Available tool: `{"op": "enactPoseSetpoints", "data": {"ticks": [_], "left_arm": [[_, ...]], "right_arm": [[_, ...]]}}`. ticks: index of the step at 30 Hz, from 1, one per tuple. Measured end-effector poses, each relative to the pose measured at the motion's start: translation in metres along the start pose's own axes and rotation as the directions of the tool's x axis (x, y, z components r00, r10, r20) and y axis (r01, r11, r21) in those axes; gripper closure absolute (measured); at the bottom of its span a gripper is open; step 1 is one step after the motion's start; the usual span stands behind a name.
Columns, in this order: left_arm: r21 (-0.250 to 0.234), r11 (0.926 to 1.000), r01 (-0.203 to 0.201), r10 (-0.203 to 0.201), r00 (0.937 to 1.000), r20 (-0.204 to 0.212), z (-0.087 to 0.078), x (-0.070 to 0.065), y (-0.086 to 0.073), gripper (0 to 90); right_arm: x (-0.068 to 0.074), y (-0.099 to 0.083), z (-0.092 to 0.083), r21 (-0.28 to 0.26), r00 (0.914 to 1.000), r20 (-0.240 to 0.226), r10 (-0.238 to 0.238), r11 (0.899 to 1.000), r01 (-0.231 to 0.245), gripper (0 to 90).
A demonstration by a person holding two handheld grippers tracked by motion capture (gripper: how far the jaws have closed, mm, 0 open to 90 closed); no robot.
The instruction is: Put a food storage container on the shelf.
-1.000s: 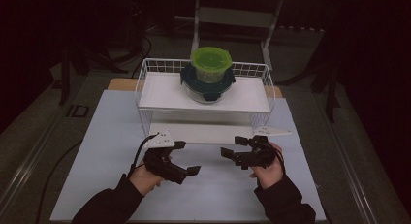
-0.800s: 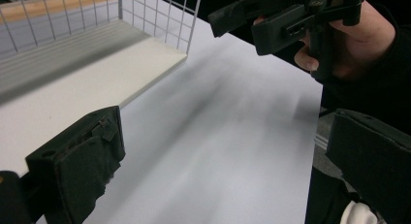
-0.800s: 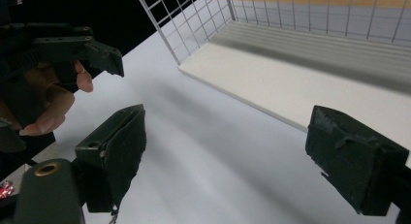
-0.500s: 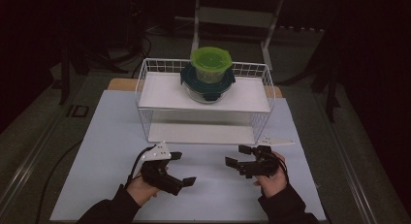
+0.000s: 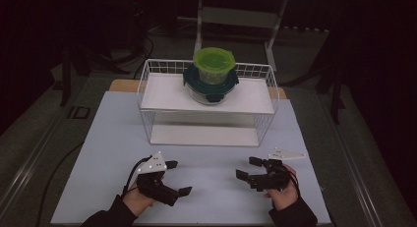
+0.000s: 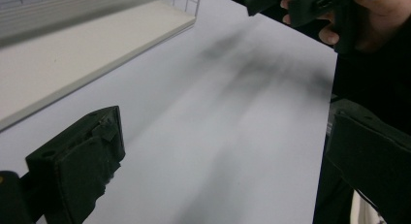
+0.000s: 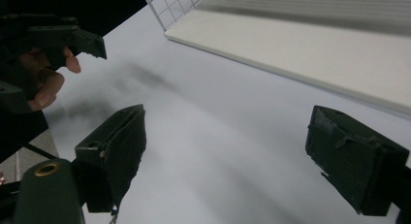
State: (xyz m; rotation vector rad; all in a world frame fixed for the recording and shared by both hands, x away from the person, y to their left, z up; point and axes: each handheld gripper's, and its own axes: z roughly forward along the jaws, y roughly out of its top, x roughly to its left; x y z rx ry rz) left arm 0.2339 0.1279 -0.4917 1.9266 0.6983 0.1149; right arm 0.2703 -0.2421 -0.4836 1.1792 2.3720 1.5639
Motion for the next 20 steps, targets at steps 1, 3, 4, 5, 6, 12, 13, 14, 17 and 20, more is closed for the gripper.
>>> {"op": "enactPoseSetpoints", "data": {"ticks": [1,3,4,5,6,12,13,14,17,20], "left_arm": [[-0.002,1.0000,0.002,-0.002,1.0000,-0.001,0.000,0.000,-0.001,0.0],[0.001,1.0000,0.001,-0.001,1.0000,-0.007,-0.001,0.001,-0.004,0.0],[0.004,1.0000,-0.001,0.001,0.9999,-0.012,-0.001,0.002,-0.006,0.0],[0.006,1.0000,0.000,0.000,0.9999,-0.015,-0.001,0.002,-0.008,0.0],[0.006,1.0000,-0.001,0.001,0.9999,-0.017,-0.001,0.002,-0.009,0.0],[-0.004,0.9999,-0.012,0.012,0.9992,-0.038,-0.005,0.002,-0.016,0.0],[-0.005,0.9999,-0.014,0.014,0.9991,-0.040,-0.005,0.002,-0.016,0.0],[-0.012,0.9998,-0.014,0.014,0.9990,-0.044,-0.006,0.002,-0.017,0.0],[-0.016,0.9998,-0.011,0.010,0.9990,-0.043,-0.006,0.004,-0.018,0.0],[-0.017,0.9997,-0.016,0.016,0.9989,-0.045,-0.004,0.003,-0.018,0.0]], "right_arm": [[0.000,-0.002,-0.001,0.005,1.0000,0.002,0.000,1.000,0.000,14.3],[0.000,-0.007,-0.001,0.013,0.9999,0.007,-0.010,1.000,0.010,14.3],[-0.001,-0.008,-0.001,0.016,0.9999,0.004,-0.009,1.000,0.009,14.3],[-0.001,-0.011,-0.002,0.019,0.9999,0.009,-0.014,1.000,0.014,14.3],[-0.001,-0.012,-0.003,0.021,0.9998,0.014,-0.017,1.000,0.016,14.3],[-0.005,-0.019,-0.006,0.025,0.9981,0.045,-0.042,0.999,0.041,14.5],[-0.007,-0.021,-0.006,0.028,0.9981,0.049,-0.036,0.999,0.035,14.6],[-0.008,-0.021,-0.005,0.028,0.9982,0.050,-0.035,0.999,0.033,14.5],[-0.009,-0.021,-0.004,0.029,0.9977,0.055,-0.040,0.999,0.039,14.6],[-0.009,-0.021,-0.005,0.023,0.9968,0.063,-0.049,0.999,0.047,14.6]]}}
